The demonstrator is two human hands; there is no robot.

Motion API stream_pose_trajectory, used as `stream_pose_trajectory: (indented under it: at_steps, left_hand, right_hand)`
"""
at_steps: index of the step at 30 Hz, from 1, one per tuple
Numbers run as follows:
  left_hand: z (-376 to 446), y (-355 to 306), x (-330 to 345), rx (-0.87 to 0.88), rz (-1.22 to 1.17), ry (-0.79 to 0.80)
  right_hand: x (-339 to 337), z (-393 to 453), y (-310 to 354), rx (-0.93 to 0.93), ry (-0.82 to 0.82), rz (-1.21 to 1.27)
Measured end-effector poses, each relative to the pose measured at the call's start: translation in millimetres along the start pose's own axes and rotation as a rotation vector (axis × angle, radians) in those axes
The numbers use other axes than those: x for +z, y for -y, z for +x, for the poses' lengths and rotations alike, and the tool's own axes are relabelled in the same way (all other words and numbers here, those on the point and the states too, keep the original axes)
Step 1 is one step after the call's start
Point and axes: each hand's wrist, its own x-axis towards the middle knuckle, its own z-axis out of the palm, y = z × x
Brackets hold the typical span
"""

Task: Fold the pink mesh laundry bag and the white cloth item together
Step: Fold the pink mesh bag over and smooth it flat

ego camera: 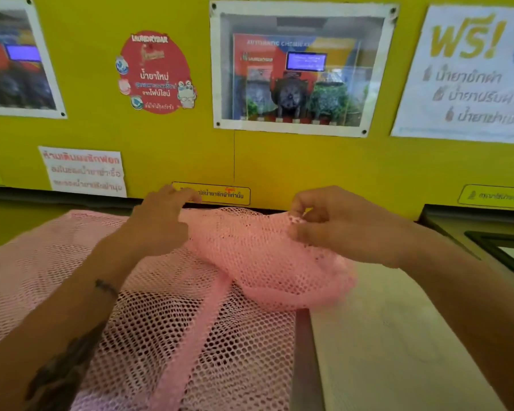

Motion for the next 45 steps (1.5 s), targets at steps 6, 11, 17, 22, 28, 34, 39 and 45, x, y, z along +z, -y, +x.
stream_pose_trajectory:
  at_steps: [6,11,17,22,28,34,39,45]
  left_hand:
    - [-36.6,9.5,-30.8,-0.145,-0.339,0.253]
    - [-69.5,-3.9,-37.8,-0.300,-0.452,0.467]
    - [-88.4,-21.2,-27.7,-0.192,-0.236,0.389]
    - [-96.5,-15.8,-33.2,-0.041,-0.363,0.290]
    - [-119.2,23.3,-60.9,0.009,-0.691,0.399]
    - [-136.2,80.2,-80.1,-0.077,-0.942,0.246]
    - [-146.1,148.2,-116.5,-0.282,-1.011,0.033]
    - [-164.3,211.5,-127.4,-0.442,-0.458,-0.156]
  right_hand:
    - [54.0,36.6,48.5,-0.146,0.537,0.390]
    - [56.7,78.7,40.7,-0.139,0.256,0.056]
    - [73.7,139.6,11.7,-0.024,0.106,-0.171]
    - [108.6,177.1,20.6,-0.103,0.134,-0.261]
    - [156.4,219.8,36.0,-0.234,0.317,-0.573]
    - [175.6,254.4,47.2,-0.246,0.033,-0.862]
    - [174.6,281.5,92.5,-0.253,-0.268,-0.831]
    - [215.4,302.7,131.3,-0.202,-0.139,-0.674]
